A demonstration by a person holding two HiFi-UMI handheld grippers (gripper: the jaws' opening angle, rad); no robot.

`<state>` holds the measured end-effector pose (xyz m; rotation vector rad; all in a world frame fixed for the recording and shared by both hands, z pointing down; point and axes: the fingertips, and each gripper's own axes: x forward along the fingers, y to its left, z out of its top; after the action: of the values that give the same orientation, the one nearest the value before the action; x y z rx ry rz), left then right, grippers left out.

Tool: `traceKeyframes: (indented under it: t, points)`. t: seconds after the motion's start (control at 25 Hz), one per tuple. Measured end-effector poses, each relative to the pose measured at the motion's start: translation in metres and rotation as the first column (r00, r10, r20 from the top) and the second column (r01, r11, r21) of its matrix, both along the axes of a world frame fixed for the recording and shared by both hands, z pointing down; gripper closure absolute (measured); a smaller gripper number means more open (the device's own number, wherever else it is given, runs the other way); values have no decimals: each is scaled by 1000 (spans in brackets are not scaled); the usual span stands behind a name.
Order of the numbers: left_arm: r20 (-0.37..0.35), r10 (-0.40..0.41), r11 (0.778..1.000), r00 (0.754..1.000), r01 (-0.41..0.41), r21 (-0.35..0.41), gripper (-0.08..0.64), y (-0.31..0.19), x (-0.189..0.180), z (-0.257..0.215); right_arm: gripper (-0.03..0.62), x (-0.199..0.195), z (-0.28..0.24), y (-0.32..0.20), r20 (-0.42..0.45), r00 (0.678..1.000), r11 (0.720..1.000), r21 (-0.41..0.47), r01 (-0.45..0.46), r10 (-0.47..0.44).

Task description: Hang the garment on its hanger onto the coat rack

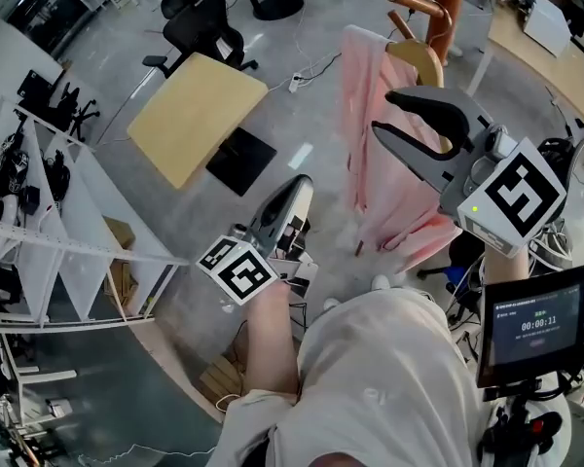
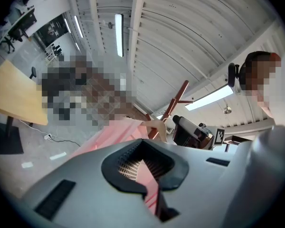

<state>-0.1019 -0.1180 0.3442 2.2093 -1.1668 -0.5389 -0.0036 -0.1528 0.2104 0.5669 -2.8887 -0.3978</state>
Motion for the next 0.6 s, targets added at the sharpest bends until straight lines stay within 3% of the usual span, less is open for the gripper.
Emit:
traceKeyframes:
  t: [0.24, 0.6]
  points:
    - [20, -146, 989, 989, 146, 8, 554, 28, -39, -5, 448, -60, 12, 22, -9, 982, 981, -33, 191, -191]
    - [61, -328, 944, 943, 328, 10, 554, 88, -99, -12, 449, -135, 59, 65, 89, 926, 905, -197, 376, -366]
